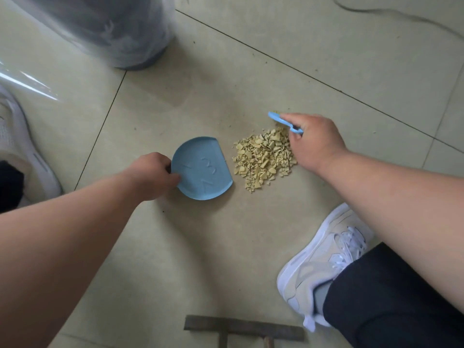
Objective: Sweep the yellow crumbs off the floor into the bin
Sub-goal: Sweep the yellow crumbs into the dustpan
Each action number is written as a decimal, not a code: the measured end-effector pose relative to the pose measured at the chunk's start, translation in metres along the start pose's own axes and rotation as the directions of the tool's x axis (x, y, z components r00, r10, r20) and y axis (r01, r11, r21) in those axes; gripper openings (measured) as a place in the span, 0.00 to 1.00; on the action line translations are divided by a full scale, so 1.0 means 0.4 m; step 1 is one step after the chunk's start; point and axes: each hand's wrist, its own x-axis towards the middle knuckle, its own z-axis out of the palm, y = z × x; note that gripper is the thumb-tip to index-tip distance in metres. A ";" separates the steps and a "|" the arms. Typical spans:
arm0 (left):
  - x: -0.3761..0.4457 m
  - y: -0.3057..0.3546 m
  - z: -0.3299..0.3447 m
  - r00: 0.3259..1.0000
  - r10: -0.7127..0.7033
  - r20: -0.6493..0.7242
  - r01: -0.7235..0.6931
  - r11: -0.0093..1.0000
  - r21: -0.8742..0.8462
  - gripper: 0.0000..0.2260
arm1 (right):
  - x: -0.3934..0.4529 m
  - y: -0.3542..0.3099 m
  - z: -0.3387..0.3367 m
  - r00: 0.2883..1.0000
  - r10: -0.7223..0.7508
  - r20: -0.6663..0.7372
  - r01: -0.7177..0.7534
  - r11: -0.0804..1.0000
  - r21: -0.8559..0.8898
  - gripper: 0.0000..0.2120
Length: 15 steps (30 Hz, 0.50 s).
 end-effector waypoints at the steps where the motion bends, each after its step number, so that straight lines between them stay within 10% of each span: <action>1: 0.002 0.011 0.000 1.000 -0.002 0.005 0.002 1.000 0.000 0.11 | -0.009 0.003 0.012 0.999 0.013 0.037 -0.013 1.000 -0.001 0.24; 15: 0.026 0.081 0.011 0.999 -0.003 0.034 0.001 0.999 0.033 0.09 | -0.119 -0.129 0.148 0.872 -0.338 0.355 0.385 0.921 -0.069 0.28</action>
